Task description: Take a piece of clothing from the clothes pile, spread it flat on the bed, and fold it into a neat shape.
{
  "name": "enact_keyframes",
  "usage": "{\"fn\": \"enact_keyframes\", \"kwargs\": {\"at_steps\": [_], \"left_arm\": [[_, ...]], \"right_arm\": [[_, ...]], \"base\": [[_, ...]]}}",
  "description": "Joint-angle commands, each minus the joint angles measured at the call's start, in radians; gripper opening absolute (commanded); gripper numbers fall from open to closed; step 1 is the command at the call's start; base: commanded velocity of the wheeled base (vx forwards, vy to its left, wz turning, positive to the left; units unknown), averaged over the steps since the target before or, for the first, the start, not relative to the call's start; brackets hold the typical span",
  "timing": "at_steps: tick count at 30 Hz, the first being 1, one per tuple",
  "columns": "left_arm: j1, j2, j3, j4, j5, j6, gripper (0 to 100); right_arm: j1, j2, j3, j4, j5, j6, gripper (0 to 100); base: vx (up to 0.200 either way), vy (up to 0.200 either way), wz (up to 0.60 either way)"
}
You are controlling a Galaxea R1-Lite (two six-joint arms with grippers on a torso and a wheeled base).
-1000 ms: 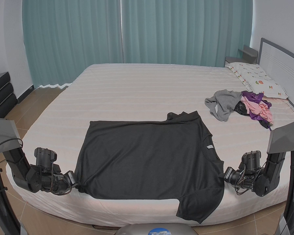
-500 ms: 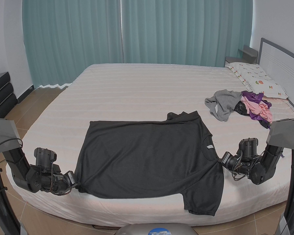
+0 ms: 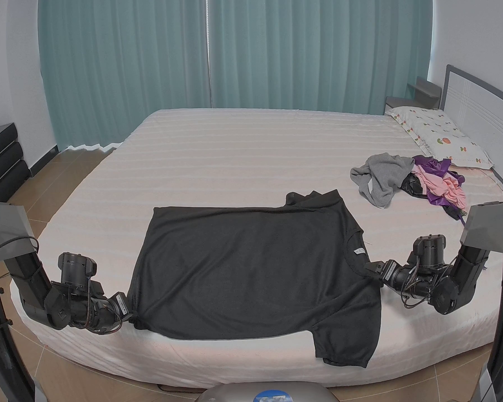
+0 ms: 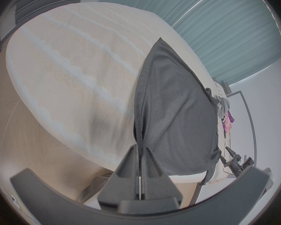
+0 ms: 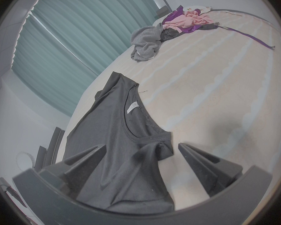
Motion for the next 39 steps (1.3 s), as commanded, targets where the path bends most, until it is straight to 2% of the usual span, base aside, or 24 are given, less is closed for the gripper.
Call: {"fn": "enact_keyframes", "kwargs": {"at_steps": [1,3,4,6,9,11,18,33,34,39], "left_arm": [[0.001,0.0,0.0,0.0,0.0,-0.001,0],[0.001,0.0,0.001,0.0,0.0,-0.001,0],[0.001,0.0,0.004,-0.001,-0.001,-0.001,0],[0.001,-0.002,0.004,-0.001,-0.001,-0.001,0],[0.001,-0.002,0.004,-0.001,-0.001,0.001,0],[-0.001,-0.002,0.004,-0.001,-0.001,-0.001,0],[0.001,-0.002,0.004,0.0,-0.001,0.001,0],[-0.001,-0.002,0.004,-0.001,-0.001,0.001,0],[-0.001,-0.002,0.004,-0.001,-0.001,0.001,0],[-0.001,-0.002,0.004,-0.001,-0.001,0.001,0]], "right_arm": [[-0.036,-0.084,0.09,-0.004,0.081,-0.052,100],[-0.041,-0.099,0.125,-0.005,0.116,-0.078,100],[-0.041,-0.107,0.173,-0.013,0.151,-0.12,100],[-0.041,-0.105,0.224,-0.03,0.179,-0.175,100],[-0.029,-0.079,0.293,-0.076,0.21,-0.253,100],[-0.019,-0.053,0.317,-0.111,0.216,-0.272,100],[0.027,0.042,0.354,-0.243,0.217,-0.275,100],[0.053,0.053,0.363,-0.28,0.251,-0.272,100],[0.053,0.053,0.365,-0.283,0.25,-0.272,0],[0.048,0.06,0.368,-0.286,0.242,-0.275,0]], "base": [[0.0,0.0,0.0],[0.0,0.0,0.0],[0.0,0.0,0.0],[0.0,0.0,0.0],[0.0,0.0,0.0],[0.0,0.0,0.0],[0.0,0.0,0.0],[0.0,0.0,0.0],[0.0,0.0,0.0],[0.0,0.0,0.0]]}}
